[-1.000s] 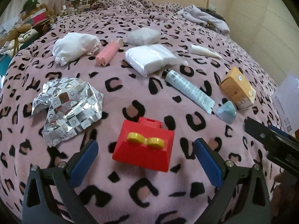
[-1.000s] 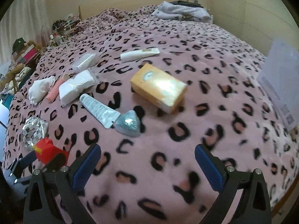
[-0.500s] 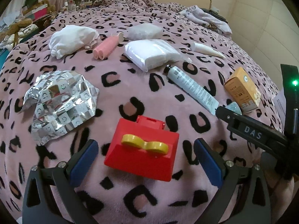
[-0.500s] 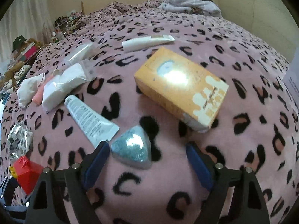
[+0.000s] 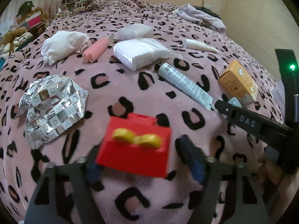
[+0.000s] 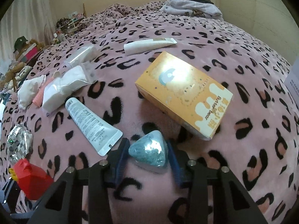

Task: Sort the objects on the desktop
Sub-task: 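Grasp the red toy box with the left tool while the right tool grasps the teal triangular pouch, then carry the red box in the left tool while the right tool carries the pouch toward the white paper bag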

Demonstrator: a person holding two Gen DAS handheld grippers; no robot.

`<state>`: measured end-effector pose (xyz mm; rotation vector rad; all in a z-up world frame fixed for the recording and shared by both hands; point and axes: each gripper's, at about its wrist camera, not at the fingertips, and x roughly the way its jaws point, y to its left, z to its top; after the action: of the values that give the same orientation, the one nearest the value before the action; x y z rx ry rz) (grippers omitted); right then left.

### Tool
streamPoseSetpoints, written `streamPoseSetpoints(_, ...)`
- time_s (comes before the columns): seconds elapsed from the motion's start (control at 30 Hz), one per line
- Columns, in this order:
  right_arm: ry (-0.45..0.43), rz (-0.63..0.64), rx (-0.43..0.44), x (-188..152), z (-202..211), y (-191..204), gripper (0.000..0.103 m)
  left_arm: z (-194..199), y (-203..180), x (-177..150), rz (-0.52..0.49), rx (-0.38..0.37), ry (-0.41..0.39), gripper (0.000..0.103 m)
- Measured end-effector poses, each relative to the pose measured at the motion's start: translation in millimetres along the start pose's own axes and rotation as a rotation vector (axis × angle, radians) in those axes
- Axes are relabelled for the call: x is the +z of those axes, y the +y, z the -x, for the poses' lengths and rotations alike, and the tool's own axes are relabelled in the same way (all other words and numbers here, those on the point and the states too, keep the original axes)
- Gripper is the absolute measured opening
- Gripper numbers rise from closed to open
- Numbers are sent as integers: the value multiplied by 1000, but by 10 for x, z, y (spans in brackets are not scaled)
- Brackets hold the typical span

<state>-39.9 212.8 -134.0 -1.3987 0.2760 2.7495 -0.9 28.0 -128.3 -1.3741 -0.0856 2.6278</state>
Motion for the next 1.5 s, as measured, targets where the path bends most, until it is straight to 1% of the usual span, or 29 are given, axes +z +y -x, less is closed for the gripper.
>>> streamPoseSetpoints(0.03,-2,-3,4,-4,16,-1,42,-4,23,2,10,-8,6,53)
streamPoseSetpoints(0.17,-11,-10,18,-34,92,8,42,-8,138,4,72,-54,18,53)
streamPoseSetpoints(0.27,-9,-12,27,-67,143,22,42,-2,170,3,83,-58,18,53)
streamPoseSetpoints(0.47,-6,-15,45,-132,255,55,42,38,162,1,73,-41,15,53)
streamPoseSetpoints(0.57,-6,-12,56,-159,326,79,42,96,164,7,56,-11,8,53)
streamPoseSetpoints(0.87,1,18,88,-235,532,195,42,352,243,113,60,52,8,53)
streamPoseSetpoints(1.03,-8,44,85,-229,686,284,42,557,222,212,54,79,-4,53)
streamPoseSetpoints(1.23,-47,65,84,-134,984,314,42,788,131,368,50,85,-20,53)
streamPoseSetpoints(1.5,-86,61,76,-18,1302,189,42,988,-77,513,32,87,-40,53)
